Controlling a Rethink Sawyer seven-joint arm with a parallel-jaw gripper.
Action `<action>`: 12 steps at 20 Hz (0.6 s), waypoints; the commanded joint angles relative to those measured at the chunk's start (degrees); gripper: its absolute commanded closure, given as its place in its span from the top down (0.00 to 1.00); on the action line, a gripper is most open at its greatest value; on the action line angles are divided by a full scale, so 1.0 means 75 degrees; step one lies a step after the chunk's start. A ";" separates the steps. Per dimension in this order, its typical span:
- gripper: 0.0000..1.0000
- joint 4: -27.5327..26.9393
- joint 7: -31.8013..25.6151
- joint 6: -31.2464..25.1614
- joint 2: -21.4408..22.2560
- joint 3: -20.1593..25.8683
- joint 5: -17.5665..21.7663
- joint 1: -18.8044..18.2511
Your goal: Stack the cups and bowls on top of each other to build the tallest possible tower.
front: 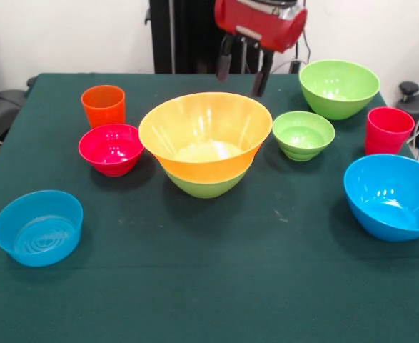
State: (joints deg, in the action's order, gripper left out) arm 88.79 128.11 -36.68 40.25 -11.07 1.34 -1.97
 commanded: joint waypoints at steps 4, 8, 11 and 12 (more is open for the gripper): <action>1.00 -0.0472 0.1220 -0.0148 -0.0957 0.0590 -0.0488 0.0287; 1.00 -0.0427 0.1282 -0.0256 -0.0911 0.0511 -0.0669 0.0464; 1.00 -0.0401 0.1279 -0.0133 -0.1001 0.0492 -0.0763 0.0550; 1.00 -0.0414 0.1250 -0.0122 -0.1030 0.0460 -0.0781 0.0549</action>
State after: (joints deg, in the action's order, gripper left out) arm 86.67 128.11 -36.68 35.12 -11.06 -3.06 0.80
